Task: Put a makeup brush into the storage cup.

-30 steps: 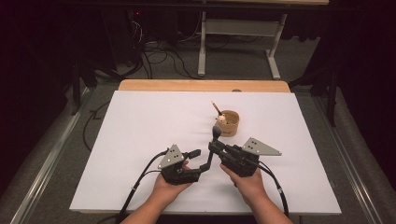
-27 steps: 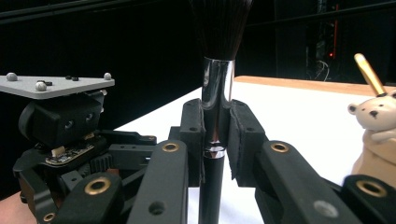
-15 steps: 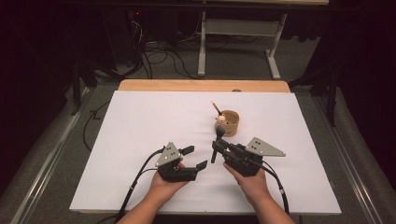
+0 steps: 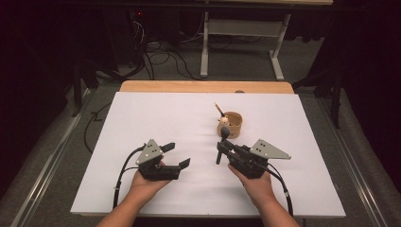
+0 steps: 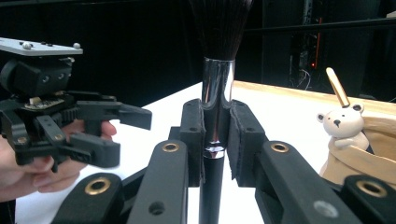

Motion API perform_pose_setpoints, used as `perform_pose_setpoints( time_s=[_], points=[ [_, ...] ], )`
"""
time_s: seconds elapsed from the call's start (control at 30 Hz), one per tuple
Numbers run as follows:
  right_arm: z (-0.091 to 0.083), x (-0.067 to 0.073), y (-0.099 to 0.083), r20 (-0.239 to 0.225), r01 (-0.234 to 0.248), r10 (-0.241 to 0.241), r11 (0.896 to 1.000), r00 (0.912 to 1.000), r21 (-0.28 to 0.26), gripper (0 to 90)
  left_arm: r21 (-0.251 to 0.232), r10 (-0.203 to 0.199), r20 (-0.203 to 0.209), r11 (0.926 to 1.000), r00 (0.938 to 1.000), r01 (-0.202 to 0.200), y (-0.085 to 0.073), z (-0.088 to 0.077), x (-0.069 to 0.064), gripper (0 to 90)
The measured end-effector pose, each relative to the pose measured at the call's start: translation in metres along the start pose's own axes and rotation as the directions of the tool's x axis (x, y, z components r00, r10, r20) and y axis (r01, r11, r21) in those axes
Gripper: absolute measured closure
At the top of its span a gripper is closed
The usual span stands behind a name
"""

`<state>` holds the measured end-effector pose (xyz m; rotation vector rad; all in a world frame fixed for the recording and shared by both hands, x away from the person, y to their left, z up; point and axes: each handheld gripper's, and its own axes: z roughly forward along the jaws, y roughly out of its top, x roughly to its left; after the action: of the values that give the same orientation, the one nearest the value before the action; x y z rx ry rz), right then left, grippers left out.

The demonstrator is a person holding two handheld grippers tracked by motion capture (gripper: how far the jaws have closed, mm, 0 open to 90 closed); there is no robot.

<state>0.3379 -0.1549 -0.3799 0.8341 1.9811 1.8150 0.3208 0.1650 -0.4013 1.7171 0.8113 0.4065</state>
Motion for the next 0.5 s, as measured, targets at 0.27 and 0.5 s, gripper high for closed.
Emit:
perform_pose_setpoints(
  time_s=[0.27,0.5],
  points=[
    [-0.001,-0.002,-0.001,0.014,0.013,-0.013,1.000,0.9998,0.009,80.3,-0.025,-0.008,-0.040,0.9997,0.9992,0.007,-0.010,-0.010,0.007,15.9],
    [-0.005,-0.008,0.001,0.039,0.019,-0.019,1.000,0.9991,0.002,80.3,-0.010,0.009,-0.050,0.9999,0.9987,-0.010,-0.014,-0.010,0.008,11.8]
  ],
)
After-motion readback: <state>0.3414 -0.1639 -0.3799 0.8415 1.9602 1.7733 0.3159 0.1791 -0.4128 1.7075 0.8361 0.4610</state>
